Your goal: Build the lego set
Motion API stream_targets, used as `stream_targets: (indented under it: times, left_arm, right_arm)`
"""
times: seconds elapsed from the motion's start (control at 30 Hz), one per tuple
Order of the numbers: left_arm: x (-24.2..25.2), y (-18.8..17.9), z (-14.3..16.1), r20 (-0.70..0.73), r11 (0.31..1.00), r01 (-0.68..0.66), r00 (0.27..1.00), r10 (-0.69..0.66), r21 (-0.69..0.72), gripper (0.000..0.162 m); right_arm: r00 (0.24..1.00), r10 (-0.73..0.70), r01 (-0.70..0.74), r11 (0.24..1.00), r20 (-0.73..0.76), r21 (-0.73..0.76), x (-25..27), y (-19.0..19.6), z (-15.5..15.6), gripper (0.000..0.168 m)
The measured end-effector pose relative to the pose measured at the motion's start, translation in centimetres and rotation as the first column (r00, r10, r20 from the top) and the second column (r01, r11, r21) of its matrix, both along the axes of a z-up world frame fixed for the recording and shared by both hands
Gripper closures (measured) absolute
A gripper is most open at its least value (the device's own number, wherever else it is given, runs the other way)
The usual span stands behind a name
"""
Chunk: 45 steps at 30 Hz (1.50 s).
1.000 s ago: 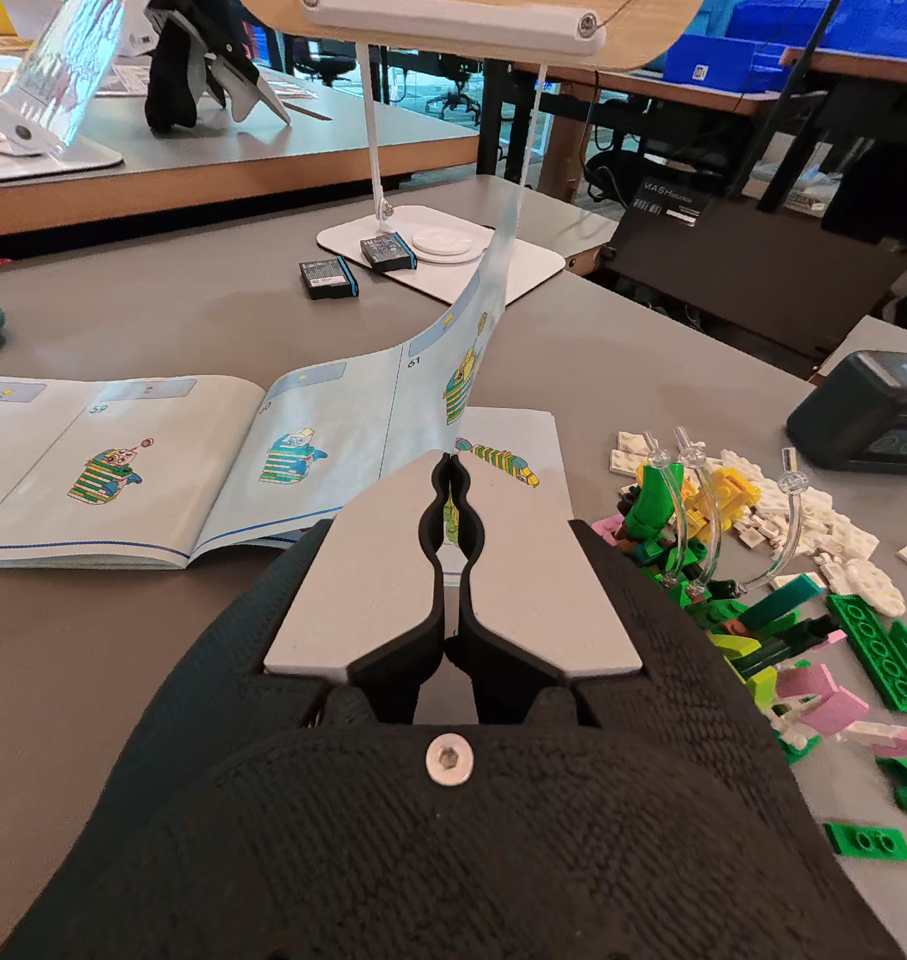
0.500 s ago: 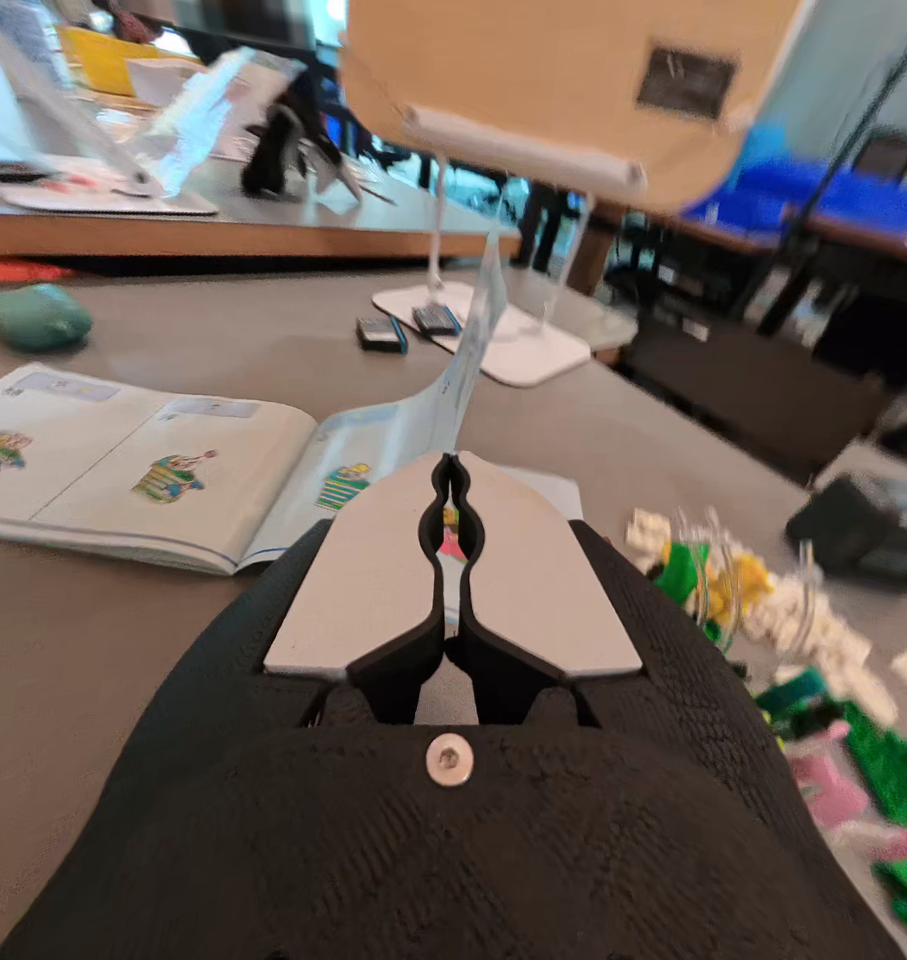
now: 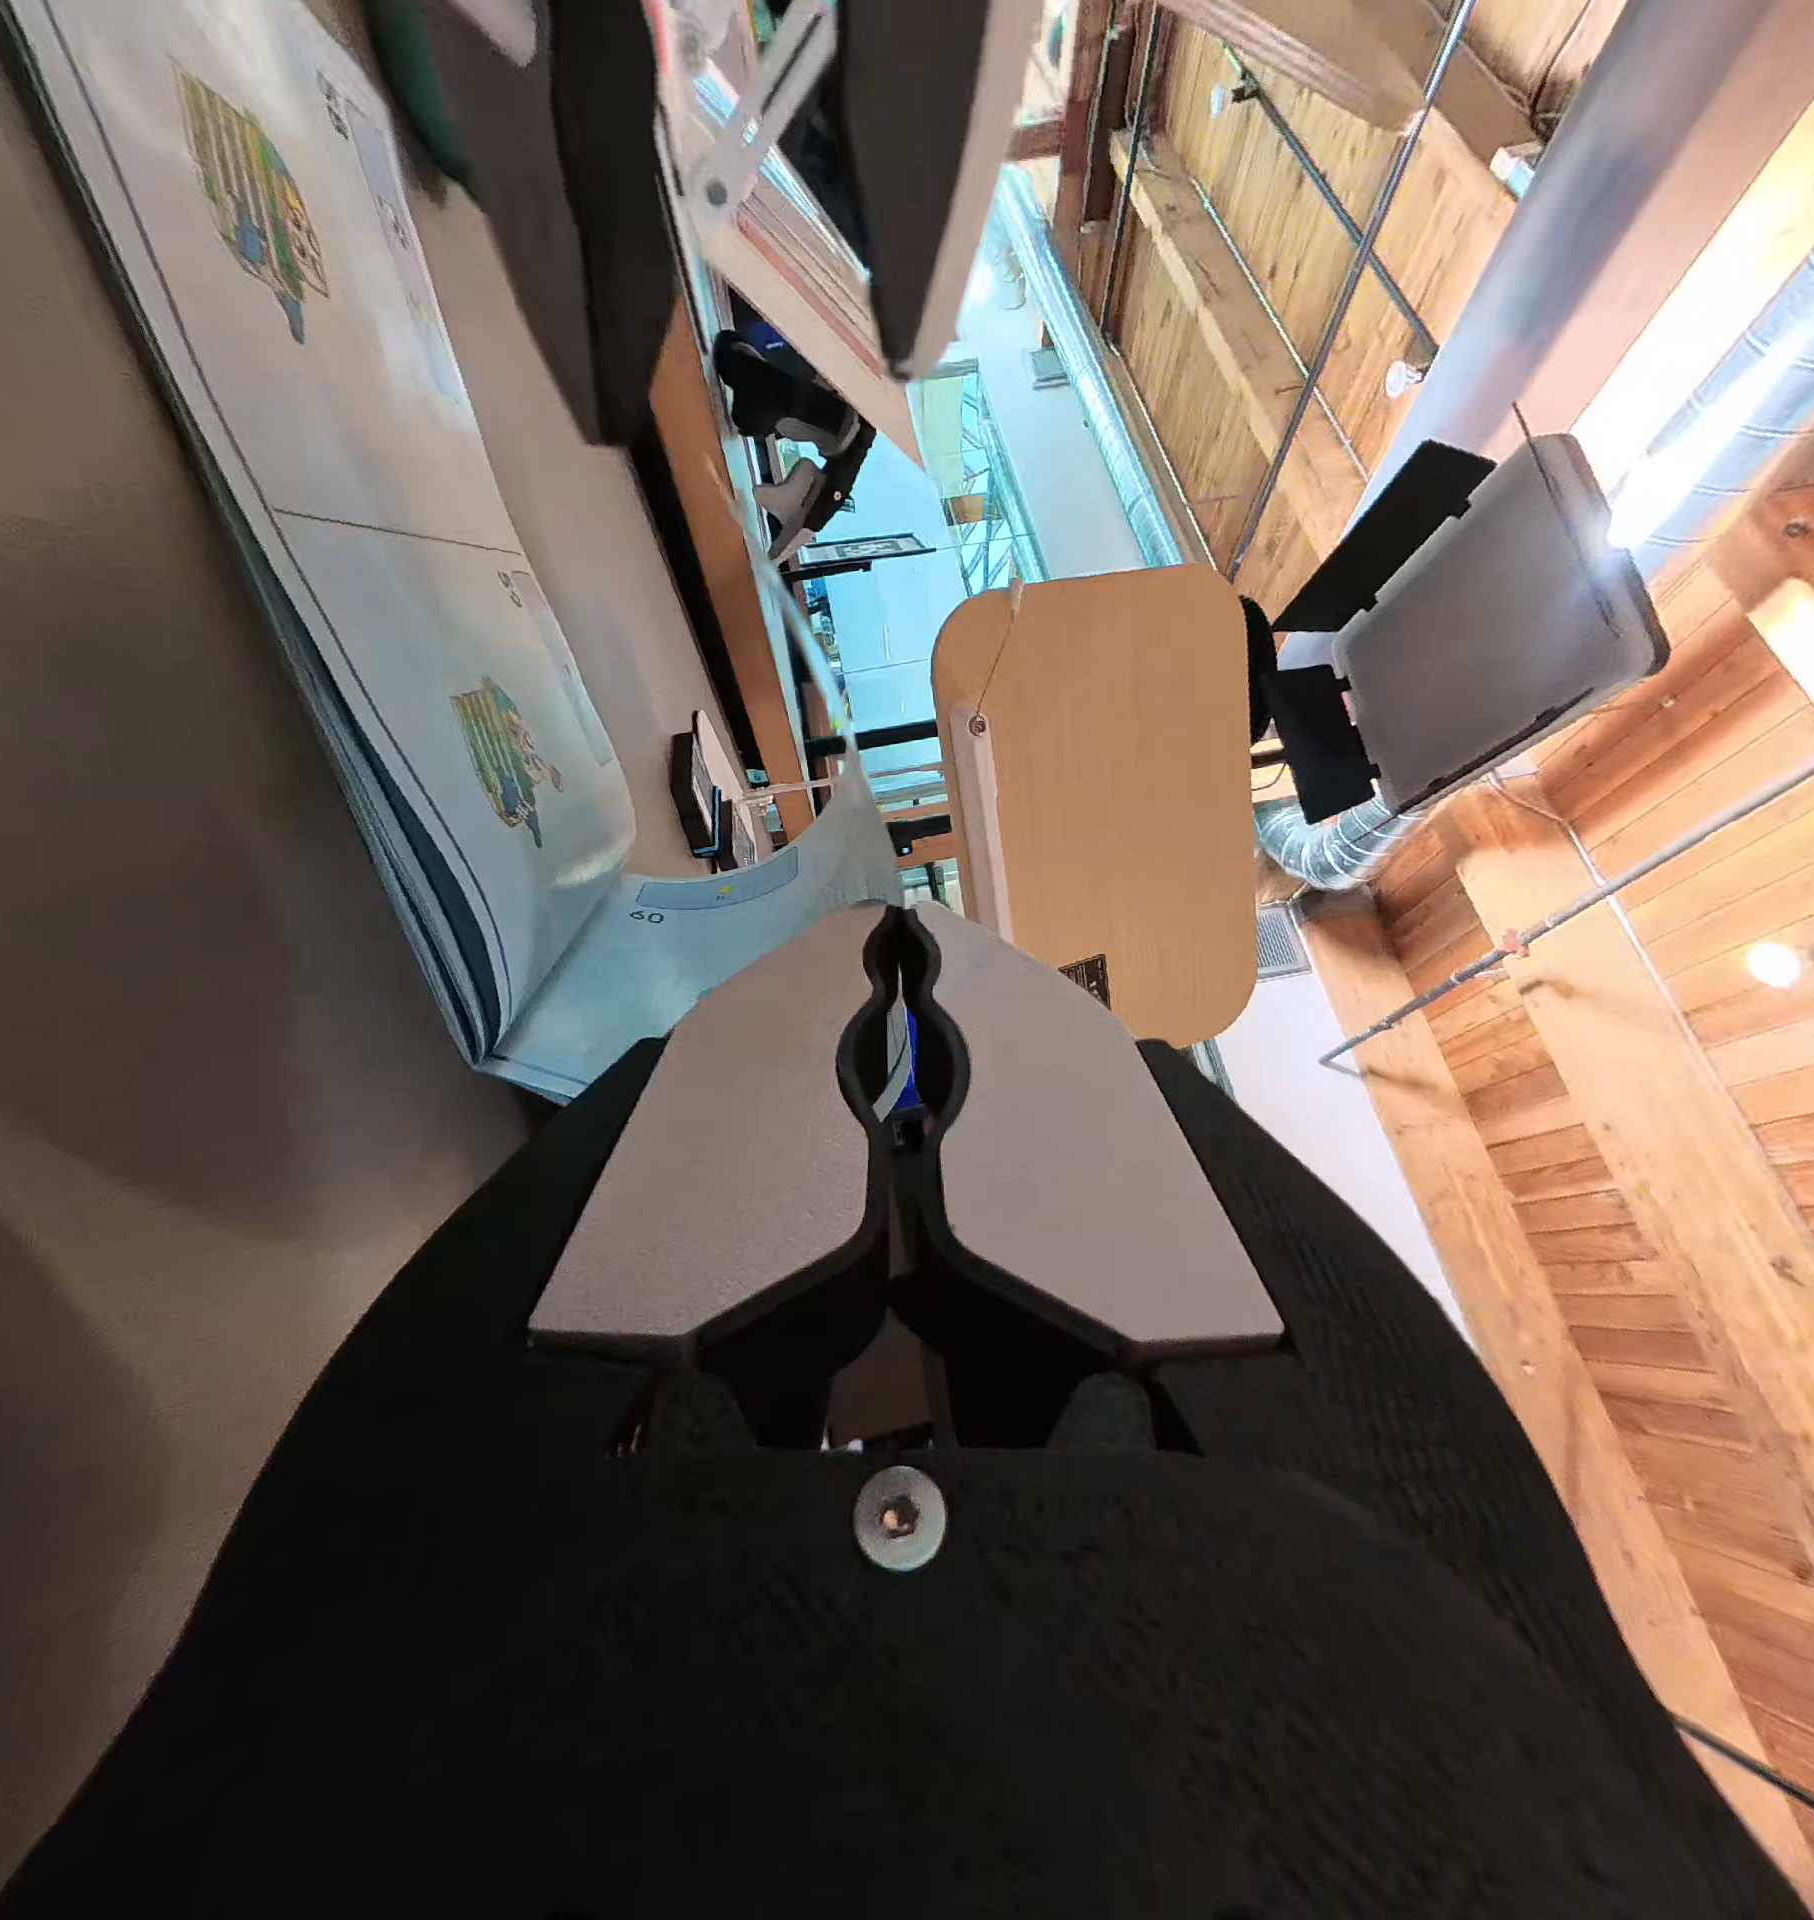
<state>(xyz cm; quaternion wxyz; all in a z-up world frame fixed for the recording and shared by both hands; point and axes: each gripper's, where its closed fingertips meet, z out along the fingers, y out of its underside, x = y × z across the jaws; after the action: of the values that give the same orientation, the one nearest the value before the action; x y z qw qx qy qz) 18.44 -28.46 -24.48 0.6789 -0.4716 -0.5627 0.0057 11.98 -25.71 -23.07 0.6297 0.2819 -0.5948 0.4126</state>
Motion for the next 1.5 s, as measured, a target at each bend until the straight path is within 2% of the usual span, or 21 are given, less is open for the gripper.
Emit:
stream_targets:
  times: [0.17, 0.37, 0.47, 0.53, 0.63, 0.8, 0.9, 0.93, 1.03, 1.13, 1.2, 1.3, 1.4, 1.5]
  left_arm:
    - [-0.5, 1.3, 0.6, -0.028, 0.997, 0.04, 0.999, -0.038, 0.071, 0.117]
    - [-1.6, 0.9, 1.2, -0.074, 0.998, -0.024, 0.997, 0.029, 0.065, 0.162]
    - [-1.7, 0.6, 1.1, -0.073, 0.998, -0.042, 0.996, 0.045, 0.042, 0.162]
    - [-1.7, 0.1, 0.8, -0.055, 0.998, -0.056, 0.997, 0.057, 0.024, 0.162]
    - [-1.5, -1.4, 0.3, -0.009, 0.996, -0.092, 0.996, 0.092, 0.007, 0.162]
    - [0.5, -5.1, -1.6, 0.106, 0.983, -0.15, 0.981, 0.161, -0.105, 0.162]
    - [2.5, -7.4, -3.0, 0.201, 0.971, -0.159, 0.96, 0.195, -0.179, 0.162]
    - [3.1, -8.0, -3.5, 0.235, 0.969, -0.16, 0.951, 0.203, -0.186, 0.16]
    - [4.7, -8.9, -4.6, 0.323, 0.966, -0.151, 0.922, 0.214, -0.208, 0.137]
    - [5.5, -9.9, -5.3, 0.353, 0.94, -0.187, 0.891, 0.285, -0.286, 0.122]
    - [5.3, -11.0, -5.1, 0.321, 0.896, -0.251, 0.87, 0.375, -0.365, 0.115]
    - [3.3, -12.0, -2.3, 0.115, 0.793, -0.409, 0.855, 0.506, -0.452, 0.115]
    - [0.5, -10.7, 1.2, -0.126, 0.718, -0.557, 0.818, 0.561, -0.417, 0.12]
    - [-2.1, -8.4, 3.4, -0.275, 0.68, -0.645, 0.764, 0.584, -0.347, 0.125]
  right_arm:
    - [1.0, 0.022, -0.022, 1.0, -0.003, -0.001, 0.4, -0.1, 0.0, 0.168]
    - [0.999, 0.037, -0.037, 0.999, -0.014, 0.014, 0.9, -0.4, -0.4, 0.168]
    - [0.999, 0.051, -0.051, 0.998, 0.001, 0.038, 1.1, -0.5, -0.9, 0.168]
    - [0.994, 0.084, -0.088, 0.995, 0.066, 0.056, 1.4, -0.6, -1.6, 0.168]
    - [0.977, 0.065, -0.079, 0.995, 0.201, 0.062, 0.9, 0.1, -2.2, 0.153]
    - [0.9, 0.004, 0.02, 0.998, 0.436, -0.051, -1.5, 2.6, -1.6, 0.147]
    - [0.861, -0.047, 0.106, 0.99, 0.506, -0.089, -2.9, 4.2, -1.4, 0.147]
    - [0.857, -0.064, 0.13, 0.987, 0.511, -0.093, -3.3, 4.6, -1.3, 0.148]
    - [0.833, -0.075, 0.165, 0.98, 0.549, -0.115, -3.7, 5.4, -1.2, 0.149]
    - [0.783, -0.051, 0.186, 0.97, 0.62, -0.156, -3.9, 5.6, -1.0, 0.149]
    - [0.73, -0.013, 0.201, 0.96, 0.683, -0.195, -4.1, 5.8, -1.0, 0.149]
    - [0.645, 0.078, 0.22, 0.933, 0.76, -0.283, -4.3, 6.1, -0.4, 0.149]
    - [0.586, 0.166, 0.245, 0.897, 0.793, -0.369, -4.7, 6.6, 0.2, 0.15]
    - [0.561, 0.217, 0.27, 0.864, 0.799, -0.425, -5.1, 7.2, 0.5, 0.151]
